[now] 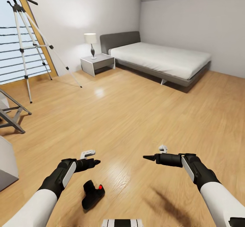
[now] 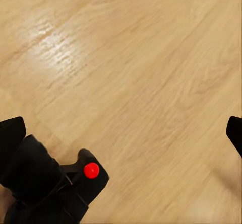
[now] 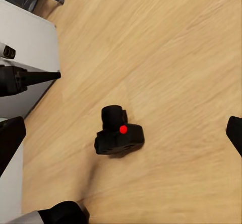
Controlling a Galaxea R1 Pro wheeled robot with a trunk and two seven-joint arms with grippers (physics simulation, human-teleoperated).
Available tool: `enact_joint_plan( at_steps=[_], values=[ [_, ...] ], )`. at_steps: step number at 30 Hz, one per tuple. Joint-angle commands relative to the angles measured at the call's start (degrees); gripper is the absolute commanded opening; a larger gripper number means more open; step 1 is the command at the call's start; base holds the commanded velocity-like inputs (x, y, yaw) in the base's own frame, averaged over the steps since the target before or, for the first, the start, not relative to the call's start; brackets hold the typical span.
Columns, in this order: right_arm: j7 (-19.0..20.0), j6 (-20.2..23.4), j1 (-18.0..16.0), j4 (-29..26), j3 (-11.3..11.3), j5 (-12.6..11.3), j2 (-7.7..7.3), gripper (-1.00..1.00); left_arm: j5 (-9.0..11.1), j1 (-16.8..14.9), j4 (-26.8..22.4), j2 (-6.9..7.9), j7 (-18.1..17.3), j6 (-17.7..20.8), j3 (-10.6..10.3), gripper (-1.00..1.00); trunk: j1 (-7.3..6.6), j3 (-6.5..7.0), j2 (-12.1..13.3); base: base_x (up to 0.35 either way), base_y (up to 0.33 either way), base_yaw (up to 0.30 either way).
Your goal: Attach the digital camera to the camera tripod in the bedroom.
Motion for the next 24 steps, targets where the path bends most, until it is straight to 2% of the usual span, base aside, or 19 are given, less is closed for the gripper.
enact_joint_plan(
  at_steps=[1, 18, 24],
  values=[
    [0.0, 0.4, 0.0, 0.0, 0.0, -0.3, 0.00, 1.00, 0.2, 0.0, -0.1, 0.01, -0.1, 0.3, 0.0, 1.00, 0.01, -0.27, 0.0, 0.000, 0.000, 0.000],
    [0.0, 0.4, 0.0, 0.0, 0.0, -0.2, -0.01, 1.00, 0.2, 0.0, -0.3, -0.07, 0.0, 0.3, -0.1, 1.00, 0.45, -4.04, -0.3, 0.000, 0.000, 0.000],
    [0.0, 0.4, 0.0, 0.0, 0.0, -0.2, -0.01, 1.00, 0.7, 0.0, -1.5, -0.65, -0.5, 0.4, -0.2, 1.00, 0.60, -5.37, -0.3, 0.000, 0.000, 0.000]
  ],
)
